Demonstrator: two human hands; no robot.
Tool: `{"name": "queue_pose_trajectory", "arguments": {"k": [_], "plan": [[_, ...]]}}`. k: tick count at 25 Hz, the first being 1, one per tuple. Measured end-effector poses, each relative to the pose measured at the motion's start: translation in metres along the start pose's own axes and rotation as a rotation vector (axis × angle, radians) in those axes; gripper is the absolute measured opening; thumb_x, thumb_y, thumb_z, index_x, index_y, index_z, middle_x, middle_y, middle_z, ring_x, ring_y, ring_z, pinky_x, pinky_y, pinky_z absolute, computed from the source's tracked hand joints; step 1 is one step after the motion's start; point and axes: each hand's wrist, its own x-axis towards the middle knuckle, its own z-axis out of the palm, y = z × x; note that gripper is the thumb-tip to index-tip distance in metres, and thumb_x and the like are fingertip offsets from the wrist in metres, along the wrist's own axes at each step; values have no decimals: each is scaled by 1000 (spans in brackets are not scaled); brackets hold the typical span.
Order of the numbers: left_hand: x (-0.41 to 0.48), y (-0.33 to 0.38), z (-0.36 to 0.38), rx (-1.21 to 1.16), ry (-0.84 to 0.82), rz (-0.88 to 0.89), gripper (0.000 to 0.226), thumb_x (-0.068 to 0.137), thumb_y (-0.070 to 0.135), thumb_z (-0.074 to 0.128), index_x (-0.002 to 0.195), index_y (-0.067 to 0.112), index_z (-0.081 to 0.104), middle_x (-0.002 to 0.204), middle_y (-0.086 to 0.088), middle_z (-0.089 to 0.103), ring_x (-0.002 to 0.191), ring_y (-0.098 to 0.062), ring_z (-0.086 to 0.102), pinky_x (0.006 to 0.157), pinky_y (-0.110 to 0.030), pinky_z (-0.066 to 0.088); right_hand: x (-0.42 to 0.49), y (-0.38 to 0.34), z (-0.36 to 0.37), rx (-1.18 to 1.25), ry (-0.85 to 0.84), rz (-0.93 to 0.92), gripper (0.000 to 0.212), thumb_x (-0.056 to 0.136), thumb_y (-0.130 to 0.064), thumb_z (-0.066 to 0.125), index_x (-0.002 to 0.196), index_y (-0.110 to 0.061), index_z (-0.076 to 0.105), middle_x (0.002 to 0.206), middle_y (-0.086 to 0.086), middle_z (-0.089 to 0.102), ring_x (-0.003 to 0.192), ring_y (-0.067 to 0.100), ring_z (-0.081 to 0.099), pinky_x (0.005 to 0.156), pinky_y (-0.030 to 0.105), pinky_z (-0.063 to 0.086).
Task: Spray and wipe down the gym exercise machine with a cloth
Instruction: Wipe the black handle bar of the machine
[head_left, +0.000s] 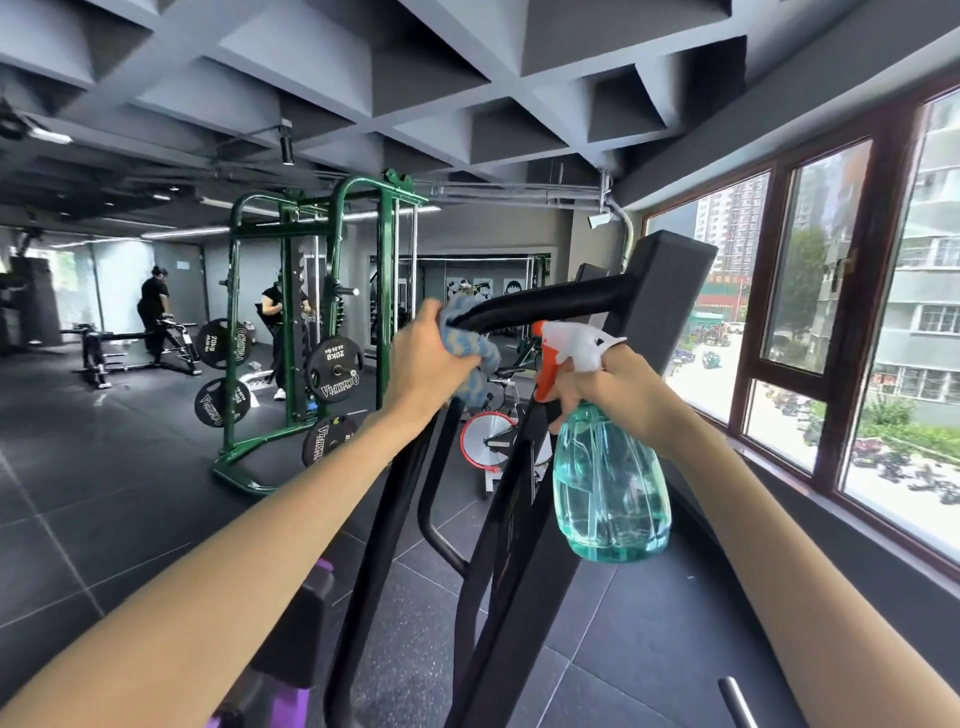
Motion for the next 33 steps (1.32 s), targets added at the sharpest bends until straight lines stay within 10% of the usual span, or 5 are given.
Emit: {"name": "queue_pose_trajectory", "arguments": {"k": [7, 10, 25, 29, 33], "plan": [[-3, 0, 9, 4, 105, -22, 36, 73, 14, 77, 105, 7, 62, 84, -3, 69, 76, -18, 66, 68, -30, 53, -3, 12, 10, -135, 19, 48, 55, 40, -43, 54, 78, -4, 63, 68, 17, 60, 63, 30, 49, 68, 44, 49], [-14, -11, 11, -26, 118, -126, 31, 74, 15, 75, 100, 8, 62, 85, -3, 69, 79, -21, 66, 73, -33, 54, -13, 10, 15, -167, 12, 93, 22, 55, -28, 65, 44, -13, 53, 42, -6, 39, 48, 18, 34, 48, 27, 30], [-91, -70, 12, -97, 96, -318, 28, 72, 5, 72, 97, 14, 63, 74, 4, 64, 68, -10, 59, 71, -24, 47, -29, 10, 49, -249, -94, 65, 22, 72, -17, 63, 84, -36, 63, 71, 2, 58, 73, 28, 49, 64, 30, 44], [-108, -87, 13, -139, 72, -384, 28, 70, 8, 70, 98, 12, 64, 78, -2, 68, 70, -12, 62, 73, -24, 50, -34, 7, 48, -249, -74, 74, 45, 74, -14, 65, 52, -35, 33, 56, -10, 37, 56, 15, 34, 51, 23, 26], [-133, -104, 11, -102, 46, -451, 30, 73, 2, 71, 98, 15, 62, 82, -3, 70, 80, -17, 66, 82, -31, 54, -31, 11, 51, -245, -43, 148, 33, 70, -17, 67, 46, -29, 47, 57, -4, 42, 54, 15, 37, 49, 26, 29]]}}
